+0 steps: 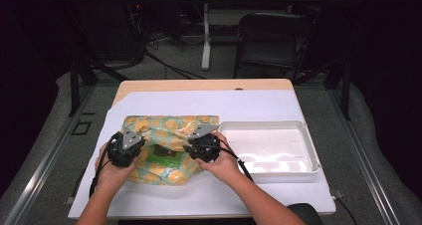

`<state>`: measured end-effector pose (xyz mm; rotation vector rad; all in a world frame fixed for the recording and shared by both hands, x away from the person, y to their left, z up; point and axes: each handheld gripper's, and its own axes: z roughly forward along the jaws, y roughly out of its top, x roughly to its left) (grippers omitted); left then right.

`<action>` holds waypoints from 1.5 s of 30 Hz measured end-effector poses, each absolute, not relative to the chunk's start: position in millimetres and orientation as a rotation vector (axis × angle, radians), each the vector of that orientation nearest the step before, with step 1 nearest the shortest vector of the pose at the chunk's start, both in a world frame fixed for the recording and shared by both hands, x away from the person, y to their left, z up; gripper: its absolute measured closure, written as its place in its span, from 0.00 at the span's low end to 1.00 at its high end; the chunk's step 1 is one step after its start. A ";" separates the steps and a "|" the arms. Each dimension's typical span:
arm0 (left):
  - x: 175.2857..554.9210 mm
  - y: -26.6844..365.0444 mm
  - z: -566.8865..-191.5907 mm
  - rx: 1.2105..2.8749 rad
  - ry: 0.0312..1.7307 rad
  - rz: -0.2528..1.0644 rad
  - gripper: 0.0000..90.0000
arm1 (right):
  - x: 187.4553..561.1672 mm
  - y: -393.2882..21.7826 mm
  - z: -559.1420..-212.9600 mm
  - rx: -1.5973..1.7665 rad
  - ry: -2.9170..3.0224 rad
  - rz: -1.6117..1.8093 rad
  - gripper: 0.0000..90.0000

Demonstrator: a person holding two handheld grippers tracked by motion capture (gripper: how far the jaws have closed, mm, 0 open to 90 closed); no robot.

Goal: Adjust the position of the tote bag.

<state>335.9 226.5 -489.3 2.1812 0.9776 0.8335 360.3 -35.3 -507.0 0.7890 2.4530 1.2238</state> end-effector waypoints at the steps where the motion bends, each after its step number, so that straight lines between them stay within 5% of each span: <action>1: 338.7 225.5 -486.1 2.184 0.973 0.849 1.00 | 359.9 -35.5 -505.7 0.792 2.449 1.228 0.75; 12: 355.7 220.7 -473.3 2.132 0.987 0.905 1.00 | 371.1 -25.0 -490.9 0.782 2.432 1.292 0.61; 22: 365.5 215.6 -468.0 2.075 0.996 0.907 1.00 | 372.9 -0.7 -506.6 0.737 2.540 1.193 0.93; 45: 379.0 210.5 -468.6 2.022 0.961 0.874 1.00 | 409.2 9.6 -521.1 0.813 2.409 0.999 1.00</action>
